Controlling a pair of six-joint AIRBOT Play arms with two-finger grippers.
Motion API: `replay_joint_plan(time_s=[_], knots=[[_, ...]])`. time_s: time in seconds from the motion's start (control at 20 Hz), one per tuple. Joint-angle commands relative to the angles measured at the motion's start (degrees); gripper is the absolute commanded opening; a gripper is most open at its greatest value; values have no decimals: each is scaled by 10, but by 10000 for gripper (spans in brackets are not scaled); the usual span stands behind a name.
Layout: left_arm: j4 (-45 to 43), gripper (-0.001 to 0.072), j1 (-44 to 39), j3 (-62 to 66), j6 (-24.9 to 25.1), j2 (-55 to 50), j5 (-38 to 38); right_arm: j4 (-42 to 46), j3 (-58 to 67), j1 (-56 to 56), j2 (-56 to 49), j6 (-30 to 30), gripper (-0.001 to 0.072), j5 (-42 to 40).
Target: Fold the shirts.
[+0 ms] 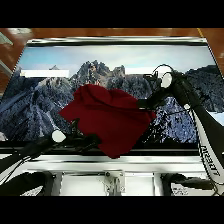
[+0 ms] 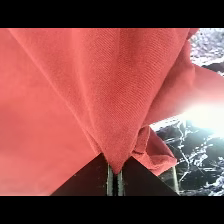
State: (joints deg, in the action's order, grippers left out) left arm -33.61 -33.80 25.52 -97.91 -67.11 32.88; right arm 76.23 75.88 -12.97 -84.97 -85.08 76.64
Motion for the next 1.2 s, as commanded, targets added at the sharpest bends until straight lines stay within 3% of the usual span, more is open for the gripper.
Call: replay_joint_plan(time_s=[0.0,0.05,0.1,0.15,0.2,0.25,0.35,0.5,0.75,0.9,1.05,1.15], knots=[[64,666,-46,0,1,-43,-111,-16,0,-1,0,-3,61,1],[74,657,-51,9,1,-50,-129,-26,0,-1,0,-4,61,1],[82,560,-55,21,1,-55,-146,-38,0,-1,0,-4,61,1],[82,388,-58,33,1,-59,-162,-49,0,-1,0,-4,61,1],[82,297,-59,44,1,-63,-176,-58,0,-1,0,-5,61,1],[82,273,-58,52,1,-68,-184,-66,0,-1,0,-6,61,2],[81,33,-57,61,35,-67,-198,-72,0,-1,0,-16,61,2],[78,35,-44,77,134,9,-183,-71,1,0,15,-14,61,1],[26,35,25,153,247,283,-171,-33,118,0,129,16,61,-27],[-9,35,79,269,255,390,-170,-11,242,0,222,16,61,-124],[-41,35,122,376,254,428,-170,-11,310,0,307,11,60,-247],[-70,35,140,406,254,429,-154,-11,326,0,344,11,60,-250]])
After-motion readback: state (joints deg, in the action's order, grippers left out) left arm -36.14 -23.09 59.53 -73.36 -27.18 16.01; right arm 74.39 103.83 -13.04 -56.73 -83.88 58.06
